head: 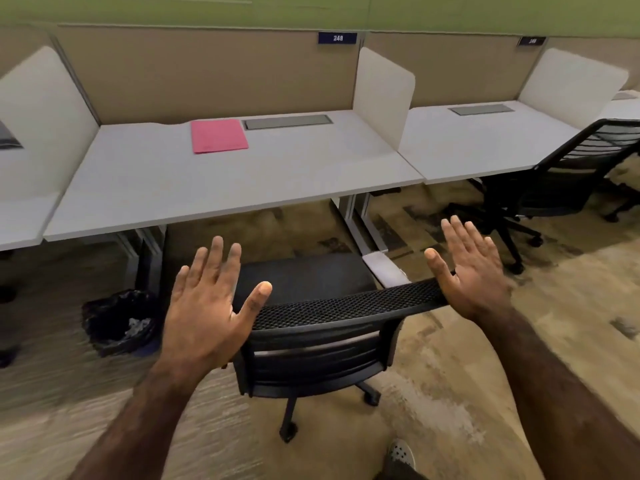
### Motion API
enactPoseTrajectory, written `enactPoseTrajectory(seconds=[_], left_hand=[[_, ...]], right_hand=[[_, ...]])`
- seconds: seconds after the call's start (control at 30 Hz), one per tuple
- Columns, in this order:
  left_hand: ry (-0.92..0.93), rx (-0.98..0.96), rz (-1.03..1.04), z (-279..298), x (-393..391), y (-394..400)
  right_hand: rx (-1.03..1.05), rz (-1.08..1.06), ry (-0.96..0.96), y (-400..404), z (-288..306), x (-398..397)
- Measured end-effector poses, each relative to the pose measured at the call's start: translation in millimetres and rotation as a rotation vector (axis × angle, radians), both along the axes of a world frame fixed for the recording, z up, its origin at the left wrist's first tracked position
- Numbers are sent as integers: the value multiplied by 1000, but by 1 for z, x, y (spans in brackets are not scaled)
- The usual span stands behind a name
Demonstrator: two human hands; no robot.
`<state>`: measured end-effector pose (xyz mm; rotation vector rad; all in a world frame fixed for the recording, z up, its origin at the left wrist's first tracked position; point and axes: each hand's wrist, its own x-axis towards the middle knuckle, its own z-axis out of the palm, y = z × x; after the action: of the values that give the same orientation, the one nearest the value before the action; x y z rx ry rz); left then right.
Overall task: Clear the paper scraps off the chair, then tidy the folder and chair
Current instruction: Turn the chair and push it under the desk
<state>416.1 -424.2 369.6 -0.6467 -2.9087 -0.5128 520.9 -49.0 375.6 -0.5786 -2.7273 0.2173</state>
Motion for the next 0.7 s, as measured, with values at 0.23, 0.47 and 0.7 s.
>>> enactPoseTrajectory(seconds=[0.23,0.47,0.7], left_hand=[[26,8,79,3,-18,-7],[96,-10,154,5,-65,-13],[164,-63,155,0,-133,-20]], right_hand=[[-5,77,-81,-3,3,-46],[102,173,-79,-5,2,-116],[89,250,-154,-6,-5,-204]])
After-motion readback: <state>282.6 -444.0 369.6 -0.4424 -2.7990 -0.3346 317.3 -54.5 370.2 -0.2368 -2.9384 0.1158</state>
